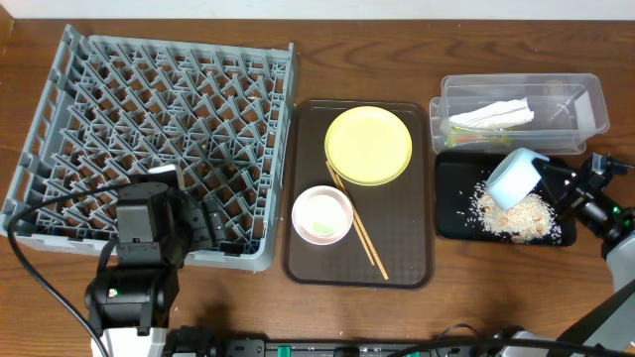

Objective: Sort waste into correct bins and load items into the dishwasher

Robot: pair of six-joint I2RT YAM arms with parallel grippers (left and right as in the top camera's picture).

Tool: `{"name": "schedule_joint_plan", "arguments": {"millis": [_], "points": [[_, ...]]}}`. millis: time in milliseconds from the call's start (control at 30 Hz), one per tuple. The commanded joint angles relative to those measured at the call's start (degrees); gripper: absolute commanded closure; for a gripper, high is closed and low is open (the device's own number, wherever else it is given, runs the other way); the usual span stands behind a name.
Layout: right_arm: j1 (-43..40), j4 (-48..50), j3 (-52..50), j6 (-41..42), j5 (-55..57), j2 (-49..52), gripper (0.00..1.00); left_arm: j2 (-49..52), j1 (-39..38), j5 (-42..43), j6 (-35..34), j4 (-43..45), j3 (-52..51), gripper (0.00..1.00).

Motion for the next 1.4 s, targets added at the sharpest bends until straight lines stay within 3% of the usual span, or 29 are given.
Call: {"name": "schedule_joint_plan", "arguments": {"millis": [0, 300, 467, 600, 733, 967, 1067, 1367], "points": [[-0.79, 0.42, -0.17, 1.7, -3.65, 0.24, 0.99, -0.04, 0.2, -0.46, -0.11, -0.13, 1.07, 0.09], [-3.85, 13.49, -0.17, 17.2, -3.52, 0.24, 0.99, -0.04, 0.2, -0.46, -0.11, -0.11, 1.07, 0.08], [-4.98, 18.6, -0.15, 20.37, -3.1, 0.24, 0.99, -0.04, 0.2, -0.46, -0.11, -0.11, 1.07, 0.08], [-4.76, 18.91, -0.17, 17.03, -3.13, 0.24, 0.99, -0.04, 0.2, -0.46, -0.11, -0.11, 1.07, 0.08], [-2.95, 18.56, -0.28, 6.47, -2.38, 0.24, 0.99, -0.04, 0.2, -0.46, -0.11, -0.11, 1.07, 0.08], [5.84, 2.19, -2.25, -4.2, 5.03, 0.22, 0.99, -0.04, 0.2, -0.46, -0.11, -0.11, 1.07, 0.09], [10.23, 1.75, -2.23, -10.32, 7.72, -0.37, 0.99, -0.04, 0.2, -0.46, -0.11, -0.15, 1.07, 0.09], [25.49, 6.25, 2.16, -11.8, 17.73, -10.6, 0.99, -0.04, 0.2, -0.46, -0.11, -0.11, 1.07, 0.08]]}}
